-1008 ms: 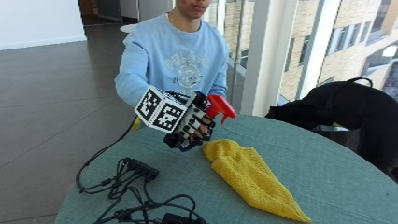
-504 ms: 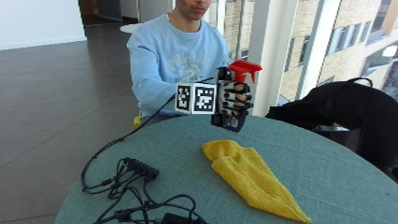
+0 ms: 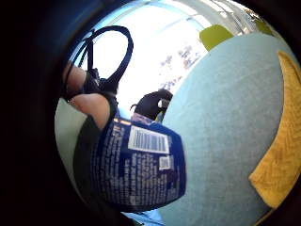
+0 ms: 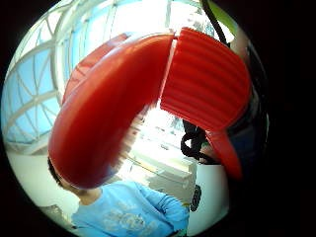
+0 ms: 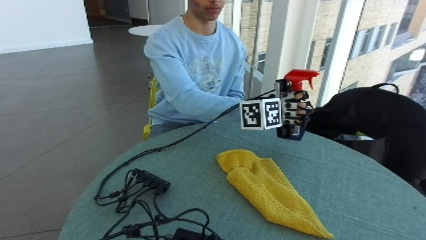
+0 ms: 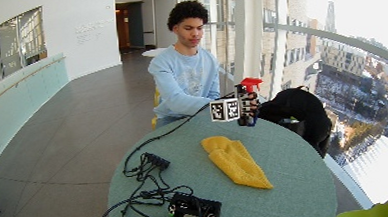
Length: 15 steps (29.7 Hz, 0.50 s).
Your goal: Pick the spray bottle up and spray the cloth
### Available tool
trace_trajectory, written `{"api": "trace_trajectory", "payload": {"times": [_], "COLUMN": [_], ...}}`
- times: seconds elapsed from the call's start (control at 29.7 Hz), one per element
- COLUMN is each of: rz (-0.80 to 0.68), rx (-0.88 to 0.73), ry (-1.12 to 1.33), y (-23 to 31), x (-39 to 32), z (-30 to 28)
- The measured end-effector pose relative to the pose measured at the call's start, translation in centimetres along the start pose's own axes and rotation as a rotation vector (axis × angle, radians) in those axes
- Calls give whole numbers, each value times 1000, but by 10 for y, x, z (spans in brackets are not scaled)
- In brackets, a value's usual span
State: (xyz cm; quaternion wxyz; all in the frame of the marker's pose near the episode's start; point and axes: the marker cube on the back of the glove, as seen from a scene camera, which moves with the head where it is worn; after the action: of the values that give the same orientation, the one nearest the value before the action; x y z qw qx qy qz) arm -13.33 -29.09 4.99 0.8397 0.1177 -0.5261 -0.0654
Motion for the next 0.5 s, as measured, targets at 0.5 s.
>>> {"api": "trace_trajectory", "payload": {"times": [0.5], "rz": [-29], "rx": [-69], "ry": [22], "y": [7], "x": [29], "z": [70]}}
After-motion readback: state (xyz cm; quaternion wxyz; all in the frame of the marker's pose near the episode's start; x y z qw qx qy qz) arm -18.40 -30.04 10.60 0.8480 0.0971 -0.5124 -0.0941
